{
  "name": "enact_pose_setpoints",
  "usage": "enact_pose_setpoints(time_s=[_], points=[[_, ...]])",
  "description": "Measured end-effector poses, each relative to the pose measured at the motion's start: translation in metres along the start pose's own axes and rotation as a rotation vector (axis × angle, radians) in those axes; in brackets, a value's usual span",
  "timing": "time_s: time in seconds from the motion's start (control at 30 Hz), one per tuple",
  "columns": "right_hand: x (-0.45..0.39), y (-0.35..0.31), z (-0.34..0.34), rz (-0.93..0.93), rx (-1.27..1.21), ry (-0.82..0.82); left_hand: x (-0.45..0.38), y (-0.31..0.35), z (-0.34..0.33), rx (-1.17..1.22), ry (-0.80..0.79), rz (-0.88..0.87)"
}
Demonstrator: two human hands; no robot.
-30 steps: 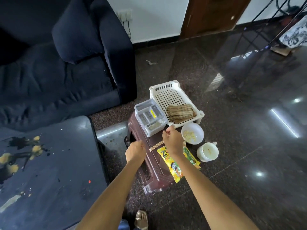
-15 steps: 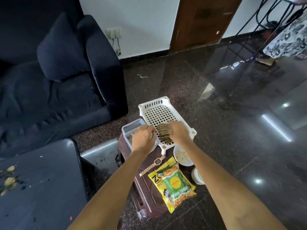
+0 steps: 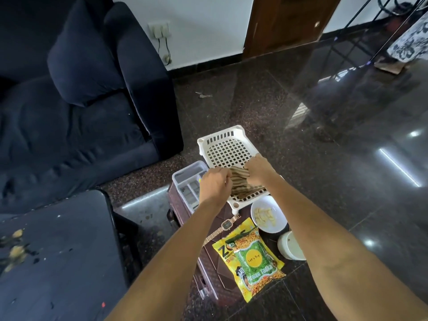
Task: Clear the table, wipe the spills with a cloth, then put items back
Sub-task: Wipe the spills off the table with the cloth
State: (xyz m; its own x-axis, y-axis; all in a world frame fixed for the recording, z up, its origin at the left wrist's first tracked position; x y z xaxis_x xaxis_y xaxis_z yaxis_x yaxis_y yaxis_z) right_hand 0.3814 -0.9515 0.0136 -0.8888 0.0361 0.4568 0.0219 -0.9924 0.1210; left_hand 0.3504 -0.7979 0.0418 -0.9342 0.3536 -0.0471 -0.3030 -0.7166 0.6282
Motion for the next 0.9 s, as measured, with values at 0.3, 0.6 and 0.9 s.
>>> enact_pose_setpoints(time_s=[0.3,0.6,0.9], points=[[0.071,-0.022,0.083,0.048,-0.528,0.724,0.034,-0.015,0.046,0.379,0.076,0.254],[0.068,-0.224,0.132,0.509,-1.046,0.347,0.094,-0.112,0.134,1.079,0.542,0.607],[0.118,-0.432,0.036,0.432,-1.115,-0.321,0.269,-0.274,0.206,1.148,0.318,0.916]])
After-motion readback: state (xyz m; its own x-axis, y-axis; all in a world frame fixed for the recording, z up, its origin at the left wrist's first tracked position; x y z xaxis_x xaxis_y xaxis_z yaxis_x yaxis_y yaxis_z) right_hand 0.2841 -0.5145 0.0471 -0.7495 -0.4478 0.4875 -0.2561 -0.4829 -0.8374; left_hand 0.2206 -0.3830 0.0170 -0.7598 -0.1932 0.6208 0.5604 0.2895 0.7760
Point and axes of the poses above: each hand's wrist, its own x-axis away from the middle knuckle, its own z-axis out of the back of the hand, y = z × x, the point moved 4 cm from there along -x, towards the middle knuckle, and after that the axes turned 2 degrees about -y, right-handed, at the moved point
